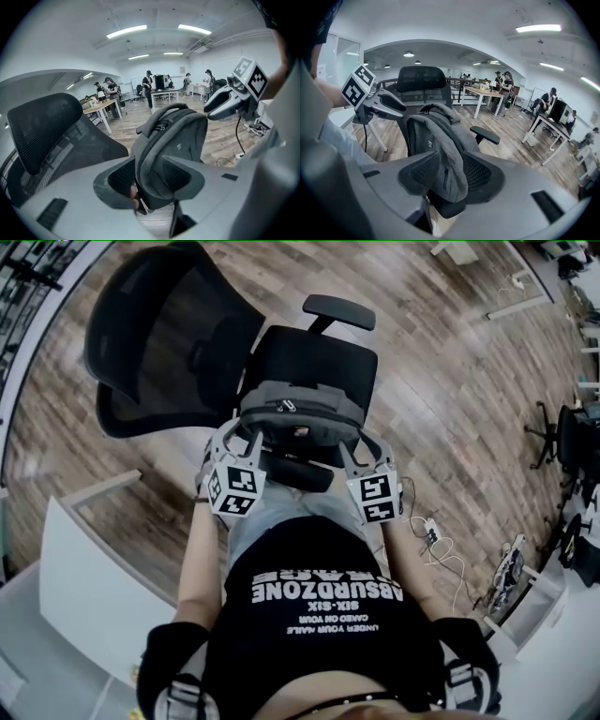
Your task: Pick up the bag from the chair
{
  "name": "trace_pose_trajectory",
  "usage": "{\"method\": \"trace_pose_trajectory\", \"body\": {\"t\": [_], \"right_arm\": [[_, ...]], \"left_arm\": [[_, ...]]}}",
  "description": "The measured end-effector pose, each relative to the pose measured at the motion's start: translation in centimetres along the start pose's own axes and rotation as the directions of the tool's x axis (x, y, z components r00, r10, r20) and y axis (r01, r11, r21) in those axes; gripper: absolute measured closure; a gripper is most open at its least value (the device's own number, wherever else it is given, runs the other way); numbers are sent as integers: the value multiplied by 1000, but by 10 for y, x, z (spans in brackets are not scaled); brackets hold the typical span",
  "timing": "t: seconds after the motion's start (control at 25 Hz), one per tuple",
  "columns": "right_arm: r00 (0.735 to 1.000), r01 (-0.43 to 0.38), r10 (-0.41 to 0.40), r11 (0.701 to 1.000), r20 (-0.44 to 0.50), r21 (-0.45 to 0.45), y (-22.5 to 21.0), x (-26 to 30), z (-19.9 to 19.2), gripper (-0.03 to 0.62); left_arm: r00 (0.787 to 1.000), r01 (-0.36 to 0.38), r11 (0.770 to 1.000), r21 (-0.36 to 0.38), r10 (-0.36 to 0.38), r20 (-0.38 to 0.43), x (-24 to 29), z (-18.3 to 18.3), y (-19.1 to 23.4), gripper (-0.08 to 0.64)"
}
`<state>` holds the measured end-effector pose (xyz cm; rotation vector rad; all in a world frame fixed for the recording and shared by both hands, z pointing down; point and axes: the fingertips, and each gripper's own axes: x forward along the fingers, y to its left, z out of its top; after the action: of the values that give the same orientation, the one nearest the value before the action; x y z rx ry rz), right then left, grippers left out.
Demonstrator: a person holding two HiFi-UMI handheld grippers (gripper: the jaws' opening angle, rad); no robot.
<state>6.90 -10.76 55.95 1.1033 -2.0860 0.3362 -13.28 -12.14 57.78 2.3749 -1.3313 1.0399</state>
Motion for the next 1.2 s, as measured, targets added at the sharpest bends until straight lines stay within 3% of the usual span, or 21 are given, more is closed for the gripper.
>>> {"method": "trace_pose_trajectory", "body": {"t": [0.32, 0.64, 1.2], "right_arm": [[998, 39, -38, 999, -49, 18, -9, 6, -12, 423], [995, 54, -52, 998, -84, 23, -14, 18, -25, 423], [991, 74, -72, 997, -110, 11, -21, 31, -38, 456]], "left_arm": [[998, 28, 999, 44, -26, -54, 19, -13, 1, 394], [994, 54, 998, 39, -50, -98, 33, -28, 3, 394], [991, 54, 998, -28, -57, -124, 47, -41, 1, 394]]}}
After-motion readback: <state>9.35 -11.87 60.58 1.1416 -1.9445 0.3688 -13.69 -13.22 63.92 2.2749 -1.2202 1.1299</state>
